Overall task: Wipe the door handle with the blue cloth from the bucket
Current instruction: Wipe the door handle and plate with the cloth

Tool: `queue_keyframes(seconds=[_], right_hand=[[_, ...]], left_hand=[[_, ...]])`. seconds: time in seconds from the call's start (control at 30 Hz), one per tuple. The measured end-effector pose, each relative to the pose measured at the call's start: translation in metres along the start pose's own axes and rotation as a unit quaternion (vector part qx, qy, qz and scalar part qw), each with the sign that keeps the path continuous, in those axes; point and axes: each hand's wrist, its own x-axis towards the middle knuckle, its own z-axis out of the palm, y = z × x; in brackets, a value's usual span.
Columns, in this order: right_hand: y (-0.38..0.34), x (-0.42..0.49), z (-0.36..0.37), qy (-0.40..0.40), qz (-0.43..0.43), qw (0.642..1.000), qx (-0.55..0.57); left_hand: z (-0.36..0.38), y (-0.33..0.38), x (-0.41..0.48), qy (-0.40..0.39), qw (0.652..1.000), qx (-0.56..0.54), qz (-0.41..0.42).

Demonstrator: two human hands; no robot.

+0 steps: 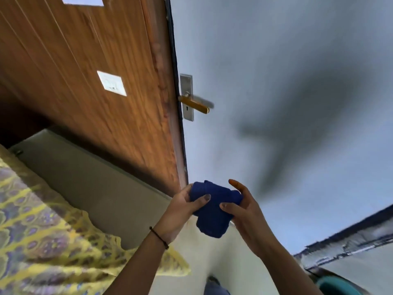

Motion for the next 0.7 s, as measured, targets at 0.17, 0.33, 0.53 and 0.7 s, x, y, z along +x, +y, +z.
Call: queue_keyframes(seconds=[0.17,0.33,0.53,0.7], right_hand=[[-0.005,0.075,0.026,-0.015,0.027,0.999,0.024],[-0.028,0.148,0.056,0.109,-0.040,0.989,0.092],[-0.104,0.223,0.099,0.339,-0.285,0.896,-0.040],[-0.119,0.307,0.147,0.366,-0.375,0.830,-0.191]], left_hand=[[-0.042,0.029,0.071,0.013,0.999,0.047,0.006],[-0.078,0.069,0.146,0.063,0.992,0.101,0.053],[-0.138,0.142,0.213,0.183,0.862,0.341,0.329],[-0.171,0.173,0.290,0.182,0.649,0.563,0.478]])
